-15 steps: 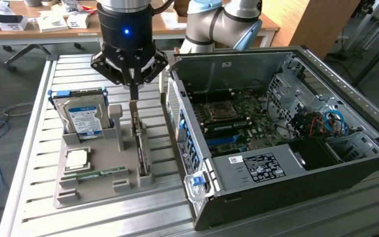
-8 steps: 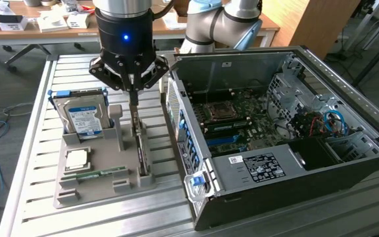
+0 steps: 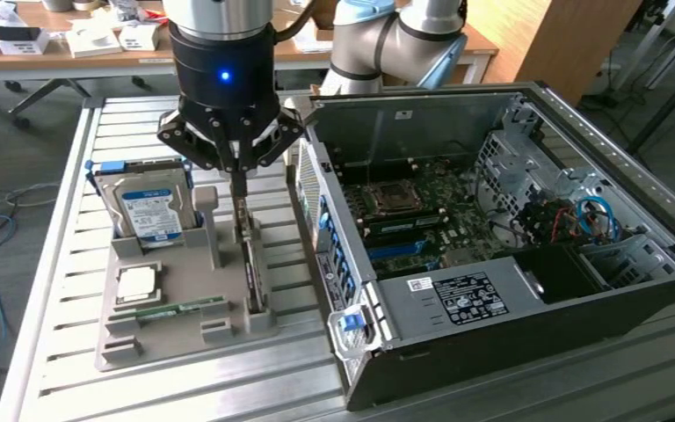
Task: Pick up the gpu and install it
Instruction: 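Reach for the gpu, then pick up the gpu and move the gpu toward the slot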
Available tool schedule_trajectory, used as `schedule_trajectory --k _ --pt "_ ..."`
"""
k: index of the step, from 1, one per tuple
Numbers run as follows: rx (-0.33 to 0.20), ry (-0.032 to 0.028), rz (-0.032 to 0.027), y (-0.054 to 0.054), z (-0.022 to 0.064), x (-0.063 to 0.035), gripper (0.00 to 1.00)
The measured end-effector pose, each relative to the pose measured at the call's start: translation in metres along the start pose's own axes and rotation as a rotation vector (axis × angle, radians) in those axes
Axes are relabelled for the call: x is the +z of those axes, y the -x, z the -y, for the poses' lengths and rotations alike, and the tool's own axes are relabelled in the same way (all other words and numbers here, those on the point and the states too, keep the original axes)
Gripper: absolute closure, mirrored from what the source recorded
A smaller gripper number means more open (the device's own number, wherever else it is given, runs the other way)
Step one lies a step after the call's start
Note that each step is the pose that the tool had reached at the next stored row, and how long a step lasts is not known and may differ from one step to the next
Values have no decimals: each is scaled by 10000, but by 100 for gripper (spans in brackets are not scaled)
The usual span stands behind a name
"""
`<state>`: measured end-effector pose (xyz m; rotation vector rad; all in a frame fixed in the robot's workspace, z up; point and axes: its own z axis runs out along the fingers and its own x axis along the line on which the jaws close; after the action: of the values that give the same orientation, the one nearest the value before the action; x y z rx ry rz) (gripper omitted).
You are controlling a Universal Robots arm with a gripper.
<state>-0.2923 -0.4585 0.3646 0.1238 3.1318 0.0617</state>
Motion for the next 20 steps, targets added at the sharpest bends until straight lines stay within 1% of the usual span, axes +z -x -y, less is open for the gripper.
schedule_trajectory --k 14,16,18,20 --pt "3 0 0 0 2 0 89" --pt "3 -1 0 0 2 0 77" --pt "3 -1 0 0 2 0 77" --pt "3 0 0 0 2 0 65"
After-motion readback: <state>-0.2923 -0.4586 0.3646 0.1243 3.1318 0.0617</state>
